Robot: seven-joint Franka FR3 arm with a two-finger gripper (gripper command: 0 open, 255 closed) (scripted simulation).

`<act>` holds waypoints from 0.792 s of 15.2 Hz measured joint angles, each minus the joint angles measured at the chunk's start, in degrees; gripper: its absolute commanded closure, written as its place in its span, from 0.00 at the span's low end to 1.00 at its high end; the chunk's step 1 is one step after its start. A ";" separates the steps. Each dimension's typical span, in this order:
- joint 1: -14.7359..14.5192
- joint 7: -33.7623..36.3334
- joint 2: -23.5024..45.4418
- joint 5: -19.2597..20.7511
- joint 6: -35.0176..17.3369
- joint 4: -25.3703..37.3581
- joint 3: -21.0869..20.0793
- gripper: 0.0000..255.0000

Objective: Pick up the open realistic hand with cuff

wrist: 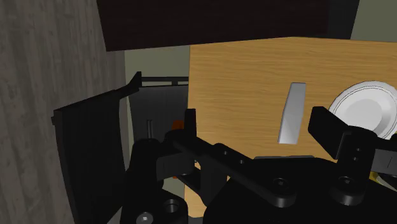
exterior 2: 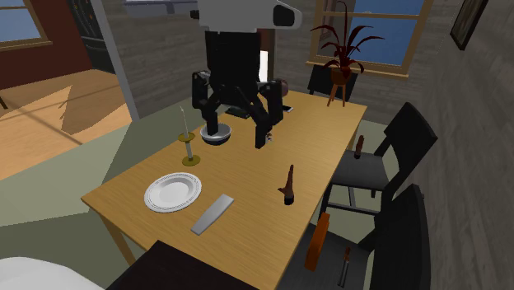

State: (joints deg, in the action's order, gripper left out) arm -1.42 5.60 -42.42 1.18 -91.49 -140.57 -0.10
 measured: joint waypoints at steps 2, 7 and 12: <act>0.01 0.44 0.38 -0.08 -0.96 -0.45 -0.24 0.00; 0.16 4.68 5.43 -0.55 -11.30 -4.26 -2.48 0.00; 0.97 9.26 14.40 0.05 -23.42 -5.70 -4.56 0.00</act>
State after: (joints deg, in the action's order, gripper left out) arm -0.45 14.87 -28.02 1.23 -114.91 -146.27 -4.65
